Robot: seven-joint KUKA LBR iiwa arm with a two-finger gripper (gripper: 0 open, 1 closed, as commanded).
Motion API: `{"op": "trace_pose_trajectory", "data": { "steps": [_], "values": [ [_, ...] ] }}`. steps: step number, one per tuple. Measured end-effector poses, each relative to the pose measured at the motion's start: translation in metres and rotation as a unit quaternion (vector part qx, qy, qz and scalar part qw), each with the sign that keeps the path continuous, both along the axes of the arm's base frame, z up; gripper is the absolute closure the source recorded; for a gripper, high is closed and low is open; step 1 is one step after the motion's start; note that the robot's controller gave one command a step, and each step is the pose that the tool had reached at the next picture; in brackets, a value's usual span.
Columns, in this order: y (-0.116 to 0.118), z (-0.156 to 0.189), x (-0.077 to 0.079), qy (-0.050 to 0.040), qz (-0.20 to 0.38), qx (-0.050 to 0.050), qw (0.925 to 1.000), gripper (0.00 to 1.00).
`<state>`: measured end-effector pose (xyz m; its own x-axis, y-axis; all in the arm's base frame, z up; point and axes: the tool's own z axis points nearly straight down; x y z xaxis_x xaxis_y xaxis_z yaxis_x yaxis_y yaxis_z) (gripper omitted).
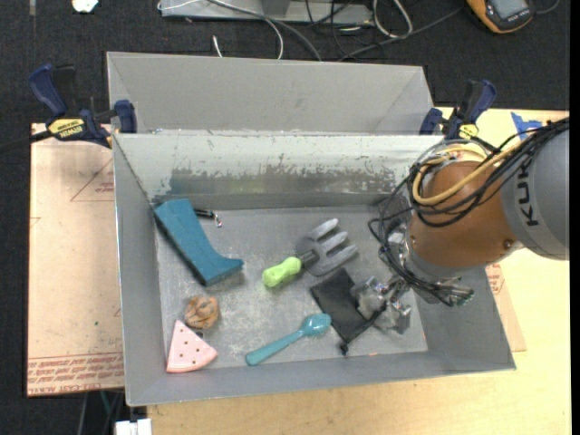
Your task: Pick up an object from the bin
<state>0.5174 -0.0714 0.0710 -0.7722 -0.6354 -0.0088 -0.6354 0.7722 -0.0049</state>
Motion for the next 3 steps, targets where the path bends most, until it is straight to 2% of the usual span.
{"op": "trace_pose_trajectory", "data": {
  "steps": [1,3],
  "values": [
    [0.001,0.021,-0.003,0.0043,-0.001,0.001,1.0,1.0],
    [0.001,0.103,0.0,-0.0001,-0.001,0.001,1.0,1.0]
  ]
}}
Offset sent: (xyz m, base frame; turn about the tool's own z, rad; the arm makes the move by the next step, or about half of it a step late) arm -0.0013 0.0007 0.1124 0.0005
